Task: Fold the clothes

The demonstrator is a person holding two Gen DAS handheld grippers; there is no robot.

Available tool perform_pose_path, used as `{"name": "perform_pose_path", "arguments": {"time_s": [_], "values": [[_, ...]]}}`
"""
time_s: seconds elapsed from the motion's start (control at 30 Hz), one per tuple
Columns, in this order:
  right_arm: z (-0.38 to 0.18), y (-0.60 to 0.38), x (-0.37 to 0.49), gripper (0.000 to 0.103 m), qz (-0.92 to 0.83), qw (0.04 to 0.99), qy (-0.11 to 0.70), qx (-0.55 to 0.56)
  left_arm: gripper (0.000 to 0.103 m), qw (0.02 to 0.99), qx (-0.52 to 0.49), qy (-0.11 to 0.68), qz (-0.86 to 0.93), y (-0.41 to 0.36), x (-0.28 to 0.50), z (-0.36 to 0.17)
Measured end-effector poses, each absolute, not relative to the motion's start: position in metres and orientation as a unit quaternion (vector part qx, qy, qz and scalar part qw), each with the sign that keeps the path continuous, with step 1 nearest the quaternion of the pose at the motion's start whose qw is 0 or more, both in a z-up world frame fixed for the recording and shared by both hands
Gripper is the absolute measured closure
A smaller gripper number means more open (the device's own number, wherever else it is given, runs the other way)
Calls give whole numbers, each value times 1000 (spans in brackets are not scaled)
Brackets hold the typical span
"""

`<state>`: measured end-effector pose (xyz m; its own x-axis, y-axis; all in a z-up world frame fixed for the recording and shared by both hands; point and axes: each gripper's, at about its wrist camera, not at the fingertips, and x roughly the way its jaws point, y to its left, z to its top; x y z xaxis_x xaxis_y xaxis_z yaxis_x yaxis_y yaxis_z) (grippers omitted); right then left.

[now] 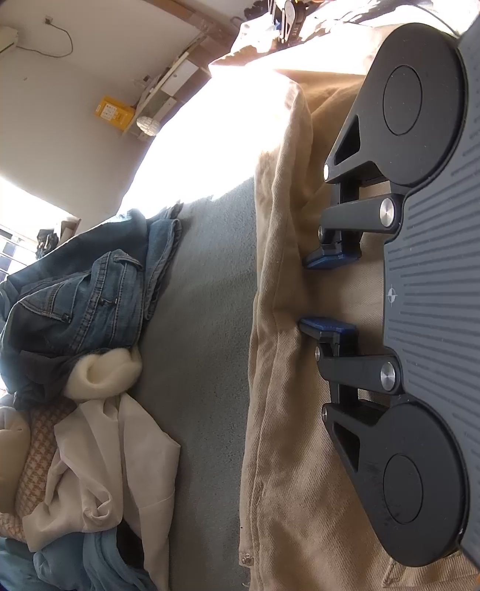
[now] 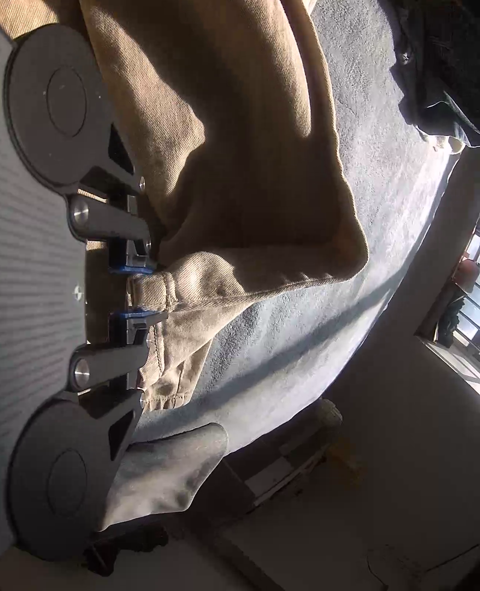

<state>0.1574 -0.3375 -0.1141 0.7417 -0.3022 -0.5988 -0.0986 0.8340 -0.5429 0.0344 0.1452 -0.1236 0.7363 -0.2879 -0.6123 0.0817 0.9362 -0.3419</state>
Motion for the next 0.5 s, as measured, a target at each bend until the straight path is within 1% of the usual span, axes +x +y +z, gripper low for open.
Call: {"name": "perform_pose_path", "arguments": {"time_s": [0.2,0.5], "values": [[-59,-364,149,89,-102,909,319,-247,74,923,-151,338,-103,146,33,-128],[63,-390,100,89,-177,924,246,-235,74,928,-154,322,-102,147,30,-130]]}}
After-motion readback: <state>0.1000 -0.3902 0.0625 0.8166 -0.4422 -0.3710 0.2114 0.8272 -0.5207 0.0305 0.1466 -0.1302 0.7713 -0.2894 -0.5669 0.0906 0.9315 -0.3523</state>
